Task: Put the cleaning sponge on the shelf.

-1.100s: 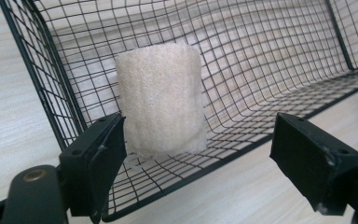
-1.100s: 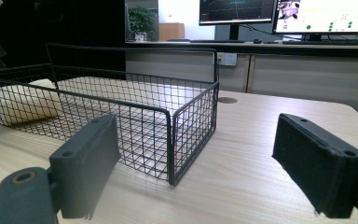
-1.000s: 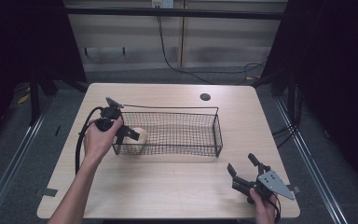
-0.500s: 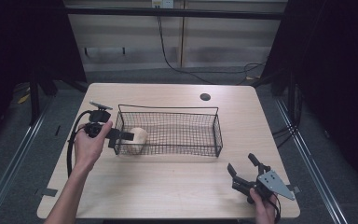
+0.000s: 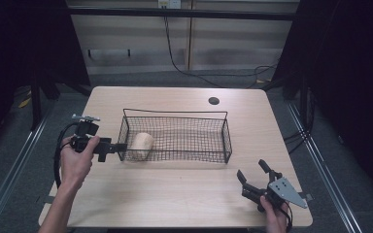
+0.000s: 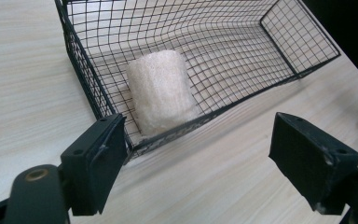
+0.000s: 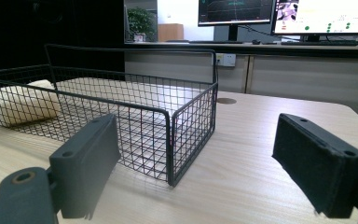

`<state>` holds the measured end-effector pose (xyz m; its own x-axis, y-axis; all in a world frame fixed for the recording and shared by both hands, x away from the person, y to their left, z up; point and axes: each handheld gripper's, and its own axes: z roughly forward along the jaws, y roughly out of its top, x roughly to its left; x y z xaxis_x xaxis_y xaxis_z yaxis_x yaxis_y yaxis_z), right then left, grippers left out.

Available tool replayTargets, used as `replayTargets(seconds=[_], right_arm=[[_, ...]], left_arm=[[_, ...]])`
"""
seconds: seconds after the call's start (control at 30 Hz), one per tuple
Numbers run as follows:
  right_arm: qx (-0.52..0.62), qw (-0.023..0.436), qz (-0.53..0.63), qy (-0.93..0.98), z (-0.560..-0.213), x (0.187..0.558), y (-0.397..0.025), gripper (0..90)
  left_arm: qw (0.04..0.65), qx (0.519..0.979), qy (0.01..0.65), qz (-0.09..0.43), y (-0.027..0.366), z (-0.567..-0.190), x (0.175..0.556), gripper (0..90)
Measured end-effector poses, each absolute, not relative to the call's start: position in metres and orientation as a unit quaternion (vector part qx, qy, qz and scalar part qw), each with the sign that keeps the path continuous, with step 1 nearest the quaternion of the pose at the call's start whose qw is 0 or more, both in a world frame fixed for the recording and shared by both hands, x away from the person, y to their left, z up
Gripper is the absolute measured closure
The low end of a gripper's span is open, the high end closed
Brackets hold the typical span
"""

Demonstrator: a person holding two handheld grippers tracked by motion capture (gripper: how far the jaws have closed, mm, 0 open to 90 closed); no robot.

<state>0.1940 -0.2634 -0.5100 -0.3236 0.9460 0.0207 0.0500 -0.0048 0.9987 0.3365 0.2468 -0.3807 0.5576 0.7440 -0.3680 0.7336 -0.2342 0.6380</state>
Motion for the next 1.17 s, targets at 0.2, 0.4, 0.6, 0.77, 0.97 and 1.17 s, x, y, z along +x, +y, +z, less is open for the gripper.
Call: replayTargets(seconds=[0.2, 0.4, 0.6, 0.77, 0.97, 1.17], right_arm=[[0.426, 0.396, 0.566, 0.584, -0.510, 0.194, -0.263, 13.8], [0.427, 0.396, 0.566, 0.584, -0.510, 0.194, -0.263, 13.8], [0.427, 0.396, 0.566, 0.584, -0.510, 0.194, -0.264, 13.9], [0.428, 0.397, 0.565, 0.583, -0.510, 0.194, -0.263, 13.8], [0.427, 0.397, 0.565, 0.584, -0.510, 0.194, -0.263, 13.8], [0.426, 0.395, 0.566, 0.585, -0.510, 0.194, -0.264, 13.8]], left_arm=[[0.415, 0.778, 0.472, 0.006, 0.262, -0.385, 0.323, 18.0], [0.422, 0.767, 0.483, 0.024, 0.275, -0.388, 0.310, 17.8], [0.415, 0.767, 0.488, 0.041, 0.287, -0.406, 0.292, 18.2], [0.417, 0.764, 0.489, 0.045, 0.296, -0.415, 0.278, 18.2], [0.413, 0.766, 0.490, 0.040, 0.303, -0.433, 0.267, 17.5], [0.412, 0.765, 0.492, 0.047, 0.307, -0.451, 0.259, 17.5]])
